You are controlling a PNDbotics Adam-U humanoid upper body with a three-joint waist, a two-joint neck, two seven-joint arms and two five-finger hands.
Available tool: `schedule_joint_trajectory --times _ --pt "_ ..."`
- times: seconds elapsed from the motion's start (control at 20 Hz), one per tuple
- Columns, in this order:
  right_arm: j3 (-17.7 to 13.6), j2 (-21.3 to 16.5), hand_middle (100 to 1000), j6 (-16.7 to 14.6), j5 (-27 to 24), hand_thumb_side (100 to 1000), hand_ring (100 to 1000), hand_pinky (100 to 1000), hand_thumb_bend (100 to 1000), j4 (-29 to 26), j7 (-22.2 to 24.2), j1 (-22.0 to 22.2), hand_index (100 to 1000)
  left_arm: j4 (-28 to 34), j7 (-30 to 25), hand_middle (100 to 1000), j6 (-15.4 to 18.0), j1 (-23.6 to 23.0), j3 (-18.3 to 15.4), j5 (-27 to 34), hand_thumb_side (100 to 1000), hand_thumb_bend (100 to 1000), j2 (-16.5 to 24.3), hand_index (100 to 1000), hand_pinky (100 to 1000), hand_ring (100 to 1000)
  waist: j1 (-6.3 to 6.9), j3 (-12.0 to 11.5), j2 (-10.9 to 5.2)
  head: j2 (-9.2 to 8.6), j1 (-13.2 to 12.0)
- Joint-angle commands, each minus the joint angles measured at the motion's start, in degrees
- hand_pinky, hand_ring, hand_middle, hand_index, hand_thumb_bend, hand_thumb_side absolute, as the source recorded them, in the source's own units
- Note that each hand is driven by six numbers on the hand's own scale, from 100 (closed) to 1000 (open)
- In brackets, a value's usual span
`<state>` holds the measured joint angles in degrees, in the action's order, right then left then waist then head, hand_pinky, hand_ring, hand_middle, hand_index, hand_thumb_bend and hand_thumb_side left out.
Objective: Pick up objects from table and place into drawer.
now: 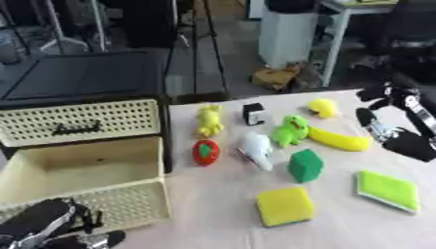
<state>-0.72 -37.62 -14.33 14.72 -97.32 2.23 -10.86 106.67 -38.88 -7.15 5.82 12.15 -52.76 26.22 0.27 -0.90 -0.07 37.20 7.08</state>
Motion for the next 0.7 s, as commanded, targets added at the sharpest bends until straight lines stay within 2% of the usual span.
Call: schedule_joint_trajectory --times 0.05,0.15,0.25,0.4,0.45,0.5,0.65,0.7 --pt "-0.71 -2.24 720 -0.04 -0.58 670 756 675 257 -0.11 -0.25 -0.38 781 2.19 0.37 100 -0.58 0.17 -0.27 2.13 1000 717 2.67 554 100 100 0.00 -0.27 -0.67 -0.32 0.48" --pt "-0.72 -2.35 720 -0.04 -0.67 670 756 675 257 0.02 -0.28 -0.39 781 2.61 -0.06 100 -0.48 -0.13 -0.16 3.40 1000 734 3.91 574 100 100 0.06 -0.45 -0.94 -0.53 0.57" --pt "-0.74 -2.43 720 -0.05 -0.77 670 756 675 256 0.09 -0.31 -0.38 780 2.79 -0.95 100 -0.10 -0.49 -0.23 4.03 1000 734 5.22 640 100 100 0.05 -0.55 -1.09 -0.65 0.59" --pt "-0.81 -2.43 719 -0.04 -0.87 671 756 675 255 0.17 -0.37 -0.29 780 2.80 -2.05 112 0.59 -0.85 -0.76 3.18 1000 729 6.21 796 100 100 -0.06 -0.56 -1.09 -0.83 0.48" --pt "-0.84 -2.41 719 -0.03 -0.90 671 756 675 255 0.19 -0.40 -0.26 780 2.81 -2.21 112 0.80 -0.89 -0.89 2.66 1000 729 6.25 796 100 100 -0.10 -0.54 -1.06 -0.87 0.42" --pt "-0.85 -2.39 719 -0.03 -0.93 671 755 675 254 0.21 -0.42 -0.24 779 2.79 -2.26 176 0.94 -0.88 -1.00 1.89 1000 723 6.27 889 100 100 -0.14 -0.50 -1.02 -0.82 0.29" --pt "-0.81 -2.25 719 -0.05 -0.97 671 755 675 254 0.22 -0.39 -0.24 779 2.83 -1.60 293 1.56 -0.63 -0.71 -3.45 1000 695 5.91 976 100 100 -0.27 -0.33 -0.85 -0.71 0.09" --pt "-0.80 -2.19 719 -0.06 -0.97 671 755 675 254 0.22 -0.38 -0.25 779 2.87 -1.00 350 1.92 -0.46 -0.47 -6.07 1000 703 5.74 989 157 100 -0.31 -0.28 -0.78 -0.69 0.01"
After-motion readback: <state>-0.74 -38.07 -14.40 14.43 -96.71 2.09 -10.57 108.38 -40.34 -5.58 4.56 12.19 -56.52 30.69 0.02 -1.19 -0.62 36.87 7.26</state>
